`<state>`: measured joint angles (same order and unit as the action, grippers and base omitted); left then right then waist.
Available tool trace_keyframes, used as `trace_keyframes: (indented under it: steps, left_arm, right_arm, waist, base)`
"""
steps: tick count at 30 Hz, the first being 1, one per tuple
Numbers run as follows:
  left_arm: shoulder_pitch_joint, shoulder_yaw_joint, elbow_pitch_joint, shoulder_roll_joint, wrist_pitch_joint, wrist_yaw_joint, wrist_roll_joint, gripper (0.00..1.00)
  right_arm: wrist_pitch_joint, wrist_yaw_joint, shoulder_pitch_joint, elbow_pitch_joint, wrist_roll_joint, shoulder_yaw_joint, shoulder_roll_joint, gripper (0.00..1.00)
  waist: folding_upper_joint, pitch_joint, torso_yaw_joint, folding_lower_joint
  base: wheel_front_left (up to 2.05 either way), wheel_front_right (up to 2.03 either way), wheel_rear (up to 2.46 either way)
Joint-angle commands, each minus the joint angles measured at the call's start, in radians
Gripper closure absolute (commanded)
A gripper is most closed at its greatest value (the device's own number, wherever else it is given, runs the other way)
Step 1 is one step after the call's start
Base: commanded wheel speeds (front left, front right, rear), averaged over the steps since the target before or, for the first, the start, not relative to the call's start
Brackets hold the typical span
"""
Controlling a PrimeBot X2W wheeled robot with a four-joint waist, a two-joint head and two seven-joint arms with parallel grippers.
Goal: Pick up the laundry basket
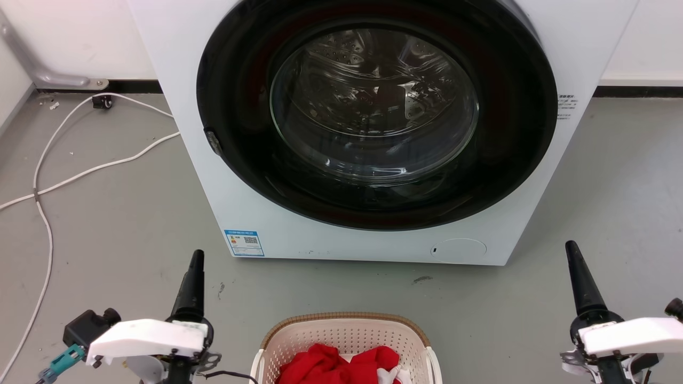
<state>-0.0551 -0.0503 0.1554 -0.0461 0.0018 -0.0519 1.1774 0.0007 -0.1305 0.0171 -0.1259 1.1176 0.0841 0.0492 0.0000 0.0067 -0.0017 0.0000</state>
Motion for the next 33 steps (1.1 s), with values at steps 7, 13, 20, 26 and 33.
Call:
trace_keyframes:
  steps: [7, 13, 20, 26, 33]
  left_arm:
    - [0.001, 0.04, -0.055, -0.003, -0.037, 0.033, -0.169, 0.0]
    - [0.007, 0.06, -0.076, -0.003, -0.058, 0.046, -0.267, 0.0]
    - [0.016, 0.08, -0.093, -0.003, -0.082, 0.053, -0.371, 0.0]
    - [0.022, 0.096, -0.1, -0.003, -0.101, 0.057, -0.452, 0.0]
    - [0.029, 0.114, -0.105, -0.004, -0.122, 0.064, -0.543, 0.0]
  right_arm:
    - [-0.035, 0.0, -0.01, 0.072, -0.201, -0.021, 0.002, 0.0]
    - [-0.057, 0.0, -0.025, 0.099, -0.313, -0.031, 0.002, 0.0]
    - [-0.081, 0.0, -0.04, 0.121, -0.416, -0.039, 0.002, 0.0]
    - [-0.1, 0.0, -0.052, 0.14, -0.492, -0.042, 0.002, 0.0]
    - [-0.121, 0.0, -0.063, 0.164, -0.581, -0.042, 0.002, 0.0]
  waist:
    - [0.0, -0.001, 0.0, 0.0]
    - [0.0, -0.001, 0.0, 0.0]
    - [0.0, -0.001, 0.0, 0.0]
    - [0.0, -0.001, -0.001, 0.0]
    - [0.0, -0.001, -0.004, 0.0]
  base:
    - [0.0, 0.0, 0.0]
    - [0.0, 0.0, 0.0]
    - [0.0, 0.0, 0.0]
    - [0.0, 0.0, 0.0]
    - [0.0, 0.0, 0.0]
